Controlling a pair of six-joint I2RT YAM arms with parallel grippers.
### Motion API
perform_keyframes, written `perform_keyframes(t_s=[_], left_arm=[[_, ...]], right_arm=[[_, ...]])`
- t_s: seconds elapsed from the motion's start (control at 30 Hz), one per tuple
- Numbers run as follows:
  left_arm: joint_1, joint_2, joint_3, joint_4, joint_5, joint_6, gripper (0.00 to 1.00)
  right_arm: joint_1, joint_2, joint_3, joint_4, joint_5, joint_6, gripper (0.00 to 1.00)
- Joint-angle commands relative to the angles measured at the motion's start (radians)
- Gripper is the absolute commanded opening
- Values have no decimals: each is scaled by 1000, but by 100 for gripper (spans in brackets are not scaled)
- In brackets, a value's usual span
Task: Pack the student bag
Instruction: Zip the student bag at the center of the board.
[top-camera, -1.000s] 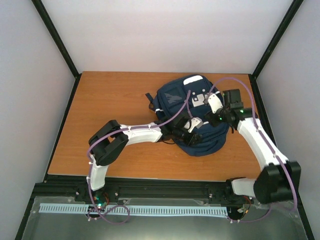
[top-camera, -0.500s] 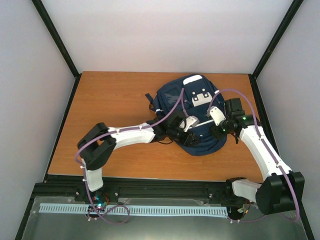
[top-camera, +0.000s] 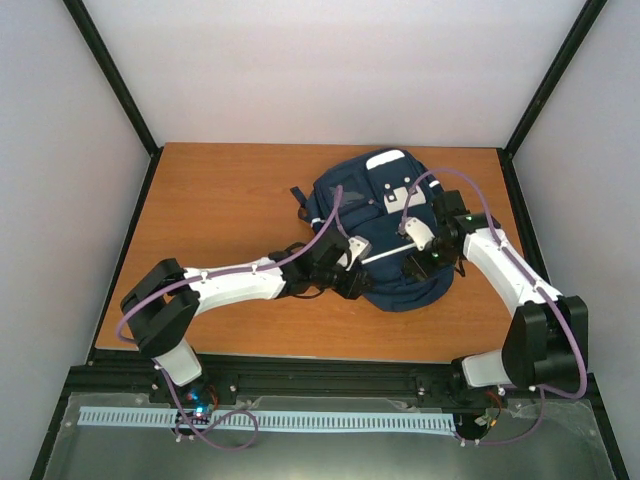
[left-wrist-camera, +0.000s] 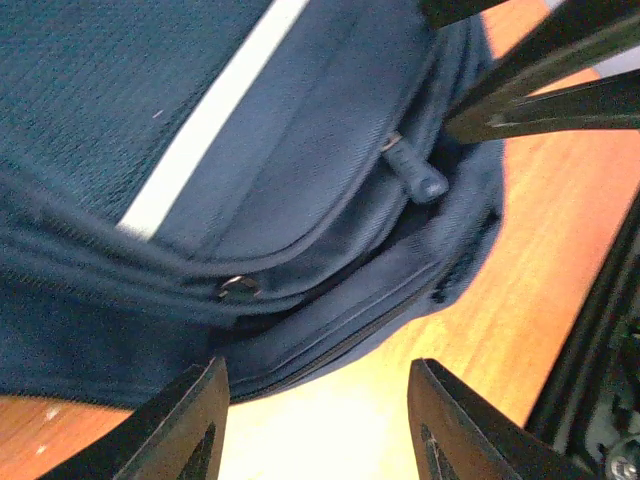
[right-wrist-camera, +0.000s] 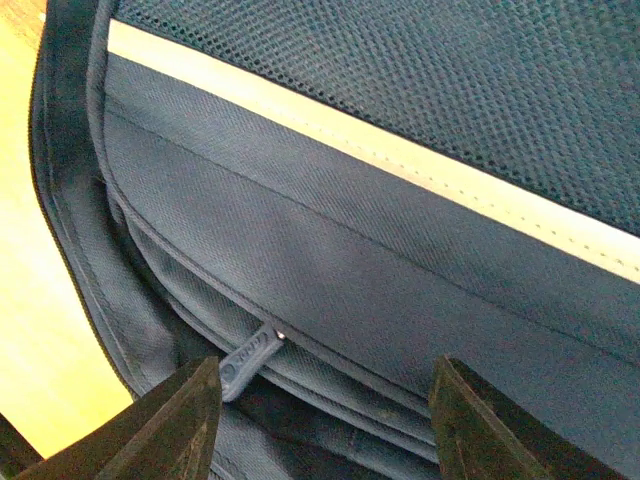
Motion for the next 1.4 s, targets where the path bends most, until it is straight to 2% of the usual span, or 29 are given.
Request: perform_keyframes(t_s=[0.0, 0.23, 0.43, 0.77, 1.1, 1.2, 1.3, 1.37], left_arm=[[-2, -40, -39, 43, -116, -103, 50], [-2, -9, -23, 59, -126, -158, 47], [-2, 4, -12, 54, -171, -188, 48], [-2, -1, -6, 38, -189, -180, 48], [-2, -5, -38, 46, -201, -220, 48], [-2, -4, -50, 57, -193, -232, 48], [-2, 12, -58, 90, -137, -241, 47], [-2, 27, -59, 117, -82, -243, 42]], right_arm=[[26, 36, 38, -21, -45, 21, 58], [42, 90, 30, -45, -22, 20, 57], [49, 76, 57, -102, -7, 23, 57], [74, 99, 65, -166, -7, 24, 46], [83, 189, 74, -97, -15, 52, 47], [84, 202, 73, -73, -40, 73, 54], [84, 198, 69, -62, -46, 99, 56], [84, 182, 63, -54, -16, 113, 57]])
